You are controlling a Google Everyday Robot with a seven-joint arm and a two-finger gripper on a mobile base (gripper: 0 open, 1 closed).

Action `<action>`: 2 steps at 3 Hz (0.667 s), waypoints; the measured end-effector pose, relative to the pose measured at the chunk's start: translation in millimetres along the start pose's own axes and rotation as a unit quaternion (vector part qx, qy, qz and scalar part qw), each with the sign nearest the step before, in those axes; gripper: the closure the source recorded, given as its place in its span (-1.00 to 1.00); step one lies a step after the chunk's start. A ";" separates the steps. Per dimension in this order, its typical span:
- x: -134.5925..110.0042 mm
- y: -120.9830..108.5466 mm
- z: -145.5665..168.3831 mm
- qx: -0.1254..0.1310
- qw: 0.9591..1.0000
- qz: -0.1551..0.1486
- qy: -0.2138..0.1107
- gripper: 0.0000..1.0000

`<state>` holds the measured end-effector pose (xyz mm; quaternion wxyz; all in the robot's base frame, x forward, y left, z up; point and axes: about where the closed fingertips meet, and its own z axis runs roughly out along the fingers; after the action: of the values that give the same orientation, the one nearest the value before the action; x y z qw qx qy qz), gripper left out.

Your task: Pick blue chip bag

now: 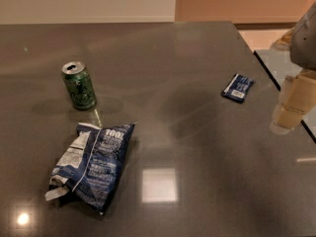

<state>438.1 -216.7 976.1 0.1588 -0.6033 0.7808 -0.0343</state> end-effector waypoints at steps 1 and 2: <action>-1.0 -0.2 -0.6 0.001 1.000 0.000 -0.002 -1.00; -18.9 4.0 9.3 -0.008 1.000 -0.005 -0.028 -1.00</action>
Offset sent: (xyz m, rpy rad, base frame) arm 0.0079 0.0538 -0.0224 0.1464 0.0242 0.0734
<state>441.3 -196.3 970.2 0.1759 -0.6090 0.7734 -0.0115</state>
